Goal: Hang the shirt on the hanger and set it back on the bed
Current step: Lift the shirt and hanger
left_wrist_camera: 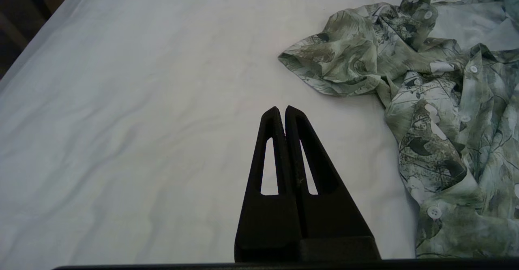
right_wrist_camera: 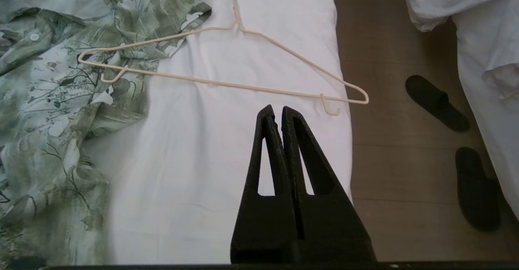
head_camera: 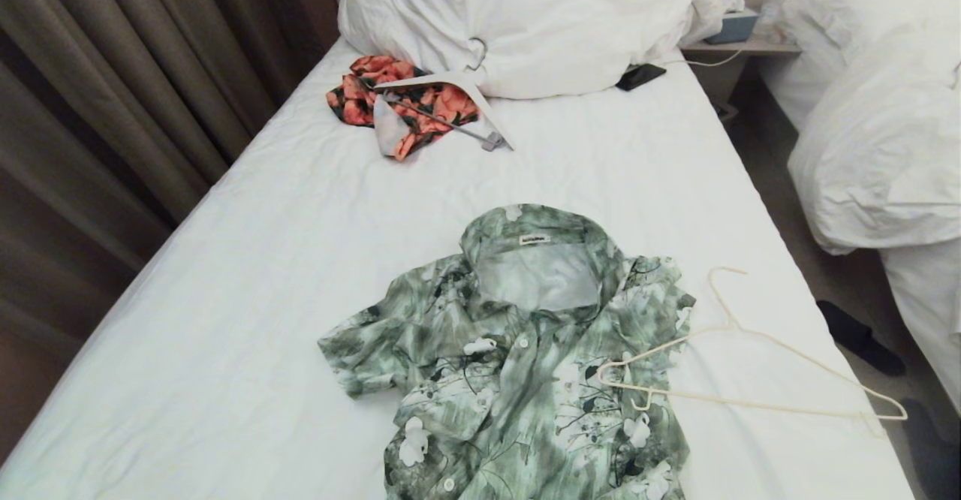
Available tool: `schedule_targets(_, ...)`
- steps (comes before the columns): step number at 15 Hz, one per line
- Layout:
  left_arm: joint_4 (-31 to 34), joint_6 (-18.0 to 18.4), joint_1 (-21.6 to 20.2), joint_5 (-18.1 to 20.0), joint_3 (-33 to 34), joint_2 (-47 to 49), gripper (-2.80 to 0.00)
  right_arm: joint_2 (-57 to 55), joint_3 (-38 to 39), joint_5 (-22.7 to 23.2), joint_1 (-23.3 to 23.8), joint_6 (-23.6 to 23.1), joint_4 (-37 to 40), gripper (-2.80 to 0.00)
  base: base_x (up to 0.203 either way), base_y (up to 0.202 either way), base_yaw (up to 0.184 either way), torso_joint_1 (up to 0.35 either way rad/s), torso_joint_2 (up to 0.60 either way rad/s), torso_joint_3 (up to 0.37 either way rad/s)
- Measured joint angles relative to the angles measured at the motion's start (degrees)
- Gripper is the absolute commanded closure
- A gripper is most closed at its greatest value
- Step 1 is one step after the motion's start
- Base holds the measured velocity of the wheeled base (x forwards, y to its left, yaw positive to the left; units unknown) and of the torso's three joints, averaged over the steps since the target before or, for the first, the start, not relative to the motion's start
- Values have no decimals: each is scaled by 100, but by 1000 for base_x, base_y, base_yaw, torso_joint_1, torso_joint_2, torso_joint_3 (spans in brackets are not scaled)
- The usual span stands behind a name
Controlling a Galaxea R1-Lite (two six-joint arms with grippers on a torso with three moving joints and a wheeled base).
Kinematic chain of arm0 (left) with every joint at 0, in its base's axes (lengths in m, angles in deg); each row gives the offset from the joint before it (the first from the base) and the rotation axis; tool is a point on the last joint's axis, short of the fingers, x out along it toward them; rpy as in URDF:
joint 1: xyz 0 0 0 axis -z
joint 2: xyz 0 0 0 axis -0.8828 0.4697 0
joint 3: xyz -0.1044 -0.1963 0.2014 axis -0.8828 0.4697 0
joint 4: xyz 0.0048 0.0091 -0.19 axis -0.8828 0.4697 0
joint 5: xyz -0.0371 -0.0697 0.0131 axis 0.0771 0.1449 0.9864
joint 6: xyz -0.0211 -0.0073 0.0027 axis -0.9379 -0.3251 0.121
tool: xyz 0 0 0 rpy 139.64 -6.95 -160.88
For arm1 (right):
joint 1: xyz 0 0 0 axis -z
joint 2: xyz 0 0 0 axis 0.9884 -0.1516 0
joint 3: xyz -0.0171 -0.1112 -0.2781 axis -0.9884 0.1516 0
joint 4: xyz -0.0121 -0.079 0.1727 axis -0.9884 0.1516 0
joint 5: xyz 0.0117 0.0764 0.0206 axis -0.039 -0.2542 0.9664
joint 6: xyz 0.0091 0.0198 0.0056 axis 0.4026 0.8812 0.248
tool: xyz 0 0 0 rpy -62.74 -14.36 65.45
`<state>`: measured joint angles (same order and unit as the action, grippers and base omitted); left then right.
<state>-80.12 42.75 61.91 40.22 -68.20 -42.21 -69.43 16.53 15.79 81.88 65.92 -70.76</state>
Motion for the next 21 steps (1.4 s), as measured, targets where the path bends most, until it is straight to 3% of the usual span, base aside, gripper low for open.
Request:
schedule_targets(4,0,3,0,0,0,0,0,-1192,-730,17,-9,-10,79,0,0,0,0,0,0,0)
schedule_targets(8,0,3,0,2,0,0,0,-3533,-1831,64,31,2,222,0,0,0,0,0,0,0)
schedule_targets(10,0,0,0,5,0,0,0,-4820,-2623,323,199,-5,466,0,0,0,0,0,0,0)
schedule_targets(14,0,0,0,5,0,0,0,-7121,-4427,1323,873,-245,1376,0,0,0,0,0,0,0)
schedule_targets(17,0,3,0,2,0,0,0,-8542,-5475,2241,1436,-748,2095,0,0,0,0,0,0,0)
schedule_targets(21,1,0,0,0,0,0,0,-10119,-6858,3894,2155,-2504,3784,0,0,0,0,0,0,0)
